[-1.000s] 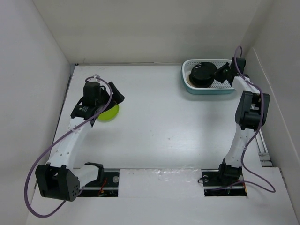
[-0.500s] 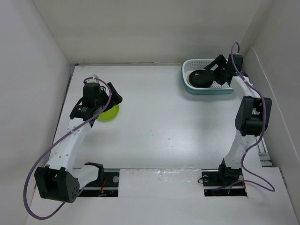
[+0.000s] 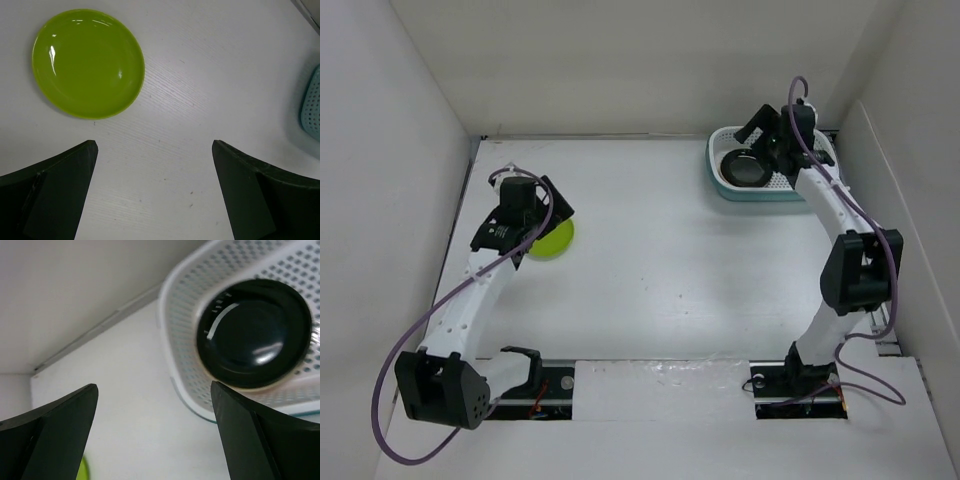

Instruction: Place the plates into the plastic bin on the countertop

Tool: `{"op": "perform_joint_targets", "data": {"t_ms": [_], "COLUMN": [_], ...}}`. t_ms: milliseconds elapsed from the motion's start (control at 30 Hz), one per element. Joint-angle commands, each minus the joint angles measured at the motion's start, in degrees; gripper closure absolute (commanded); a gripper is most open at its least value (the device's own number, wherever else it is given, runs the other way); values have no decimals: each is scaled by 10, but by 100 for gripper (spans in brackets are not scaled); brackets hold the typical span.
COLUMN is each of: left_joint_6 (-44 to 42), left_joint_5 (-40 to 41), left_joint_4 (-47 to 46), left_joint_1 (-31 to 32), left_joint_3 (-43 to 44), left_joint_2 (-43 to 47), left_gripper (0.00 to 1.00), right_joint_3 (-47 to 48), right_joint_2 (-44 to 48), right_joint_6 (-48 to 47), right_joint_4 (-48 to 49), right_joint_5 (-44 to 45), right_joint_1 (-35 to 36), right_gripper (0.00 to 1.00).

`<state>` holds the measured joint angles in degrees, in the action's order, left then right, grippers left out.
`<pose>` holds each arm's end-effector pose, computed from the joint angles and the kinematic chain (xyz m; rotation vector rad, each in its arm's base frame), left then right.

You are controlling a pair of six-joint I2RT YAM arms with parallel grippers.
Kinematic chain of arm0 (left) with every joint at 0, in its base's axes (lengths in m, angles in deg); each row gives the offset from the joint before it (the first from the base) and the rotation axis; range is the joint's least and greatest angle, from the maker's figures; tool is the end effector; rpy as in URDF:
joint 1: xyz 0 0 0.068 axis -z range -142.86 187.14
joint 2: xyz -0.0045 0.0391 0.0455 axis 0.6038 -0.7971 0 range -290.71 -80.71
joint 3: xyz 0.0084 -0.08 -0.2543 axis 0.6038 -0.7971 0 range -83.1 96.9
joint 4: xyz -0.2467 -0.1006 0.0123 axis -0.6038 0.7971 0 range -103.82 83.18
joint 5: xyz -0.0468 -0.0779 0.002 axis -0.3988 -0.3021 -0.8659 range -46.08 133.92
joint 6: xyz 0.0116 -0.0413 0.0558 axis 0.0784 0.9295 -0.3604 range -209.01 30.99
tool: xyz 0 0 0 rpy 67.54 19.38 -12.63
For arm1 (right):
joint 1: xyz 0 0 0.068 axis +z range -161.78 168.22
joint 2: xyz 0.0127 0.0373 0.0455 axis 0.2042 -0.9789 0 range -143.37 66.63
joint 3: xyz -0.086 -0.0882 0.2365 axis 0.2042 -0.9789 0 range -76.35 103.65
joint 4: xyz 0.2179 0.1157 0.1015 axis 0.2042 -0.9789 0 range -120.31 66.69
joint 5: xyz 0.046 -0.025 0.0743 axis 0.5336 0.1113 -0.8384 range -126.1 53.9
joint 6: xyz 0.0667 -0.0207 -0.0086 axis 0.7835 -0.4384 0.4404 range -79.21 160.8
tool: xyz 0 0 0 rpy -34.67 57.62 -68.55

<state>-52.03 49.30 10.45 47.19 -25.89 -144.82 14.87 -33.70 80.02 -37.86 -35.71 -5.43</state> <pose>0.2726 -0.0428 0.3067 -0.5523 2.0642 -0.3882 0.4410 0.0488 0.3338 0.5757 1.9357 0.5049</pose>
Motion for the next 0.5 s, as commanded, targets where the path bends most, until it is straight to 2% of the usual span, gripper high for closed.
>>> {"op": "perform_joint_targets", "data": {"t_ms": [0,33,100,133,200,233,333,433,467], "left_joint_6": [32,37,44,44,30,12,-9,-16,-16], "left_joint_5": [50,58,46,37,3,-4,-15,-15,-3], "left_joint_4": [9,10,15,15,15,15,39,38,31], "left_joint_1": [0,-8,-44,-62,-129,-153,-236,-273,-274], "left_joint_3": [-3,-9,-9,-15,-15,2,24,17,12], "left_joint_2": [2,2,7,7,7,-3,-22,-8,-3], "left_gripper": [0,0,0,0,0,0,0,0,0], "right_joint_3": [-43,-43,-66,-101,-125,-130,-123,-66,-20], "right_joint_2": [6,11,11,16,11,4,-51,-146,-173], "right_joint_6": [-2,-9,-16,-16,-16,-16,-3,23,32], "right_joint_4": [5,6,33,83,115,133,155,176,176], "right_joint_5": [-41,-66,-193,-223,-242,-249,-241,-242,-248], "right_joint_1": [2,15,66,90,147,203,293,336,354], "right_gripper": [0,0,0,0,0,0,0,0,0]}}
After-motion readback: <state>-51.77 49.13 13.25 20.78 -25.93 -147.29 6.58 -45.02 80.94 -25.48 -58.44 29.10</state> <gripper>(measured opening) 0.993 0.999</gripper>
